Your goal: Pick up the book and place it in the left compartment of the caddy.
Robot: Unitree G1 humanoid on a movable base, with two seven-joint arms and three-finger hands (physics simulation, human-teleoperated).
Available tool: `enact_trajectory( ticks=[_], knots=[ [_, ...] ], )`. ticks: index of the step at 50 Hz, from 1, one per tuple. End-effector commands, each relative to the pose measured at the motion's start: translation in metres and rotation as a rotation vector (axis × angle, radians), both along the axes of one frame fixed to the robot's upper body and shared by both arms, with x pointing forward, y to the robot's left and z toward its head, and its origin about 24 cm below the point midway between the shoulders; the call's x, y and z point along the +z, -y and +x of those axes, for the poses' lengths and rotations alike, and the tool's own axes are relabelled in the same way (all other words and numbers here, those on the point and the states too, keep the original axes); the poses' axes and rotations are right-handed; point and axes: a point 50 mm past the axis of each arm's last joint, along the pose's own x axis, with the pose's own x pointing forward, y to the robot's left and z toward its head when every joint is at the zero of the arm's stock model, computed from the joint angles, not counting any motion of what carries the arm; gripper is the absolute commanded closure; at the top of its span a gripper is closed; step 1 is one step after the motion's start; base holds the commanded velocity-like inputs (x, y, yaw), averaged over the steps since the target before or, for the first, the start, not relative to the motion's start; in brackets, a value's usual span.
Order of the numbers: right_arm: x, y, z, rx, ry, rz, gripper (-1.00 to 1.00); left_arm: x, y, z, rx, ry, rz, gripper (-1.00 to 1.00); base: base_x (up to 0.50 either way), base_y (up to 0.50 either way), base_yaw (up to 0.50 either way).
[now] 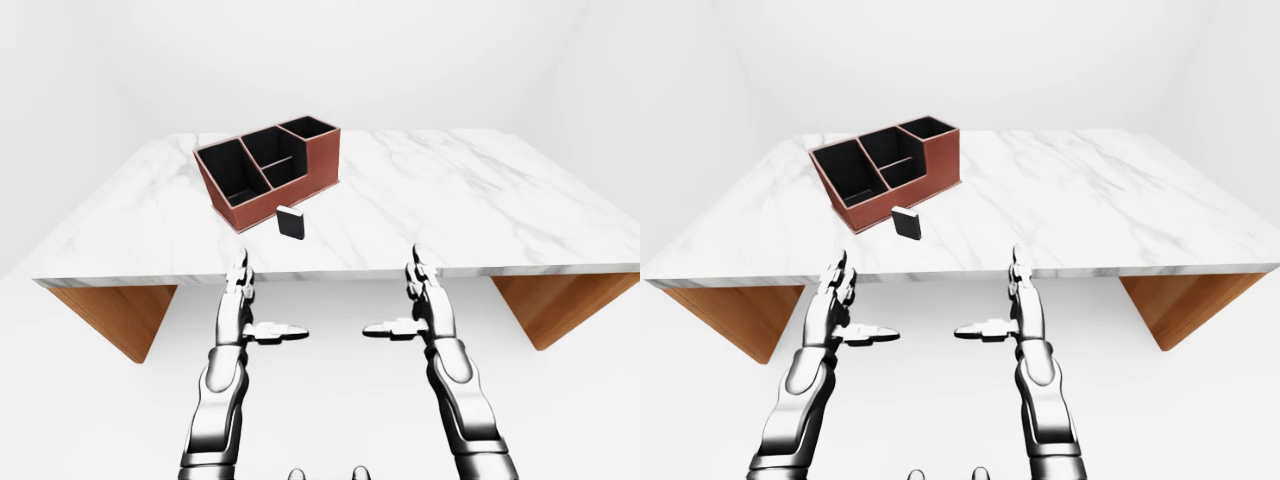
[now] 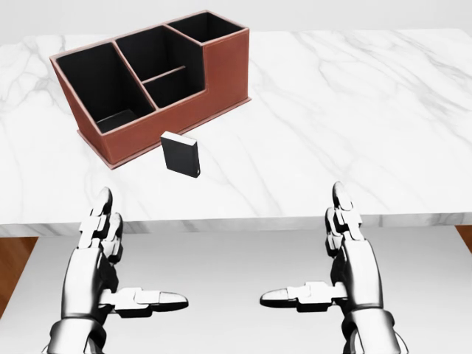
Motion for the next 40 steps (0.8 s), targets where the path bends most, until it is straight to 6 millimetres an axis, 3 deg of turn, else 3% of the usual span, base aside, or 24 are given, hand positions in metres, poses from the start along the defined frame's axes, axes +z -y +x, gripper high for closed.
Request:
enact_trajectory(
  ticks=[1,18,27,29,40],
  knots=[
    [0.004,0.007,0.002,-0.007,-0.002,-0.027,-1.0,0.004,-0.011,0.001,0.01,0.009,-0.011,-1.0,0.0,0.0,0.0],
    [0.013,0.007,-0.003,-0.009,0.008,-0.046,-1.0,0.013,-0.02,-0.001,0.038,0.03,-0.047,-1.0,0.0,0.0,0.0],
    [0.022,0.006,-0.005,-0.006,0.047,-0.045,-1.0,0.026,-0.043,0.0,0.106,0.069,-0.094,-1.0,0.0,0.0,0.0],
    [0.024,0.008,-0.005,-0.01,0.056,-0.048,-1.0,0.019,-0.05,0.001,0.126,0.07,-0.099,-1.0,0.0,0.0,0.0],
    [0.04,0.007,-0.011,-0.011,0.126,-0.044,-1.0,0.021,-0.075,-0.002,0.182,0.078,-0.125,-1.0,0.0,0.0,0.0]
  ],
)
